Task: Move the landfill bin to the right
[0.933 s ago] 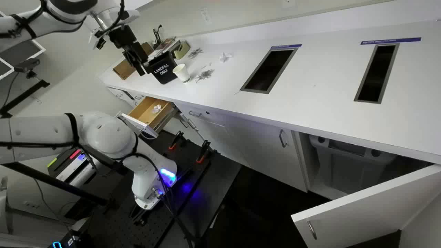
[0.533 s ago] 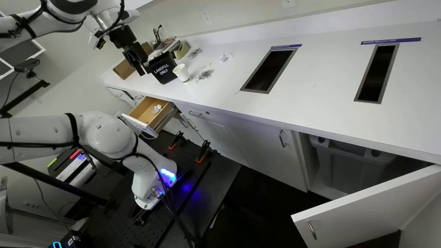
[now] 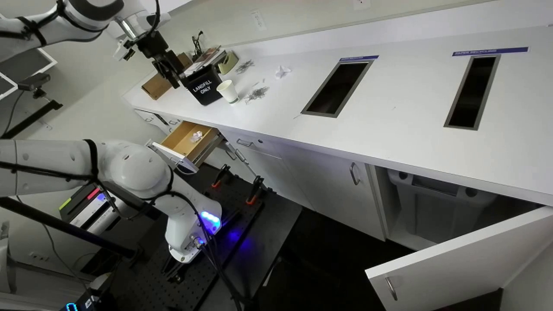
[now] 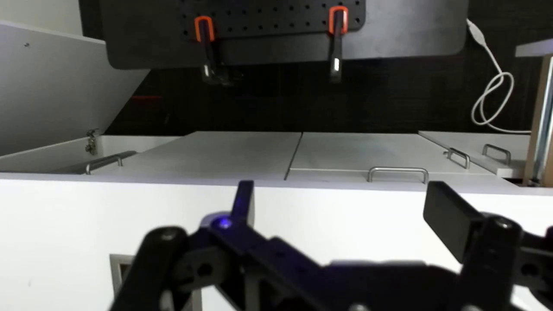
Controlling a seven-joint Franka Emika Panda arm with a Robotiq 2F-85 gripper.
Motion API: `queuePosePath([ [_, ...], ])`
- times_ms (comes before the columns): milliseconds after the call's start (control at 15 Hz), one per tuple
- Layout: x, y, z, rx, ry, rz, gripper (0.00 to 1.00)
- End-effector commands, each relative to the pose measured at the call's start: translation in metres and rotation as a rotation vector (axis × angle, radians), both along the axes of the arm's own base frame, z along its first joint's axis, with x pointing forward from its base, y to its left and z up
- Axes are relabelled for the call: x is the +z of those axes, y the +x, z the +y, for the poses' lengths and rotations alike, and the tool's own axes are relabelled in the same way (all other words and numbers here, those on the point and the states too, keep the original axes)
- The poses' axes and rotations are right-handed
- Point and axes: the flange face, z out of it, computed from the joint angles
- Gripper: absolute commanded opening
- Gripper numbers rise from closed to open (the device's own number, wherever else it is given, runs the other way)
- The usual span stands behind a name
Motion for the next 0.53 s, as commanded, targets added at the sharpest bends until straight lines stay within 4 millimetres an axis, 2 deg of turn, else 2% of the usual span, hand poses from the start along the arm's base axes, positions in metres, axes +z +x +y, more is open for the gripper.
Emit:
queuePosePath([
  [0,0.006,0.037,0.064,-0.046,0.047,-0.06,1.0],
  [467,-0.004,0.121,0.177,-0.175,0.189,-0.221,1.0],
])
